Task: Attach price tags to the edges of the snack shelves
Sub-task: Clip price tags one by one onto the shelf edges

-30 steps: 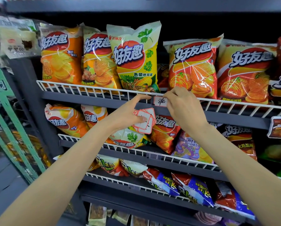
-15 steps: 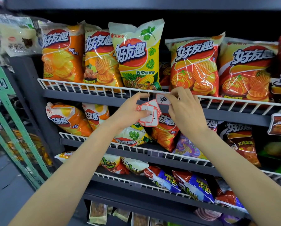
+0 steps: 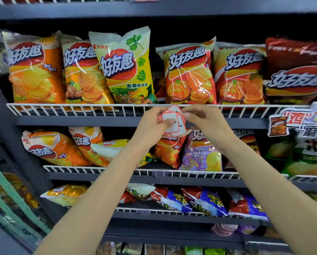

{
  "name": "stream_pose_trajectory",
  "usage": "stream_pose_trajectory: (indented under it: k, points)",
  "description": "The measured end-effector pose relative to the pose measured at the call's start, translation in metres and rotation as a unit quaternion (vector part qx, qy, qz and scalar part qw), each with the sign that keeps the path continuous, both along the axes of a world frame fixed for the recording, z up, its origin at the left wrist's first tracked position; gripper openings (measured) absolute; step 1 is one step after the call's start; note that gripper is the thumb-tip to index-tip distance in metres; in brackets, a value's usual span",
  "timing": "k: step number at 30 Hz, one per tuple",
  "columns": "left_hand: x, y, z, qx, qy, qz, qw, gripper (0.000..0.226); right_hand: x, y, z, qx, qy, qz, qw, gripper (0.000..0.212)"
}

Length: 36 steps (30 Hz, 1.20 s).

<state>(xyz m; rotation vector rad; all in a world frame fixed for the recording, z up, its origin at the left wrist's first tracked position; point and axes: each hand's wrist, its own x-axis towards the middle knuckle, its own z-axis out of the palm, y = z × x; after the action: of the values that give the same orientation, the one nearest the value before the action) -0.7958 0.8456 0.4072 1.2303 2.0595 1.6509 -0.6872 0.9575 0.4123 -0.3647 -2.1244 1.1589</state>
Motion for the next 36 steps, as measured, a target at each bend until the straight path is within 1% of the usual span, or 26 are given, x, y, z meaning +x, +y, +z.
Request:
stream_pose_trajectory:
  k: [1, 4, 8, 10, 13, 16, 18, 21, 26, 29, 32, 36]
  points:
    - [0.008, 0.007, 0.002, -0.007, 0.011, -0.009, 1.000, 0.018, 0.009, 0.006, 0.000, -0.011, 0.006, -0.012, 1.000, 0.014]
    - [0.037, 0.034, 0.010, -0.026, 0.058, -0.027, 0.998, 0.032, 0.044, 0.028, 0.004, -0.051, 0.008, -0.032, 0.998, 0.011]
    - [0.089, 0.080, 0.016, -0.034, 0.128, -0.047, 0.990, 0.032, 0.104, 0.065, 0.008, -0.059, 0.017, -0.067, 0.996, 0.006]
    - [0.120, 0.106, 0.017, -0.032, 0.146, -0.050, 0.987, 0.032, 0.137, 0.086, 0.007, -0.045, 0.021, -0.094, 0.994, 0.008]
    - [0.172, 0.146, 0.015, -0.031, 0.169, -0.048, 0.984, 0.035, 0.191, 0.121, 0.006, -0.060, 0.044, -0.108, 0.991, 0.017]
    - [0.223, 0.183, 0.014, -0.032, 0.169, -0.046, 0.984, 0.032, 0.242, 0.157, 0.007, -0.048, 0.035, -0.125, 0.990, 0.010]
    - [0.253, 0.205, 0.014, -0.035, 0.162, -0.042, 0.985, 0.035, 0.272, 0.180, 0.009, -0.038, 0.027, -0.127, 0.991, 0.006]
    - [0.287, 0.233, 0.016, -0.028, 0.174, -0.032, 0.984, 0.038, 0.306, 0.207, 0.013, -0.040, 0.030, -0.126, 0.991, 0.006]
    - [0.319, 0.267, 0.030, 0.001, 0.190, -0.043, 0.981, 0.026, 0.340, 0.241, 0.016, -0.042, 0.063, -0.125, 0.989, 0.011]
    - [0.335, 0.293, 0.030, 0.004, 0.187, -0.069, 0.980, 0.025, 0.358, 0.262, 0.011, -0.045, 0.080, -0.151, 0.984, 0.013]
    - [0.355, 0.320, 0.028, 0.007, 0.187, -0.088, 0.978, 0.027, 0.379, 0.282, 0.005, -0.041, 0.076, -0.186, 0.979, 0.016]
    - [0.386, 0.360, 0.027, 0.010, 0.172, -0.100, 0.980, 0.022, 0.419, 0.319, 0.006, -0.038, 0.096, -0.241, 0.965, 0.015]
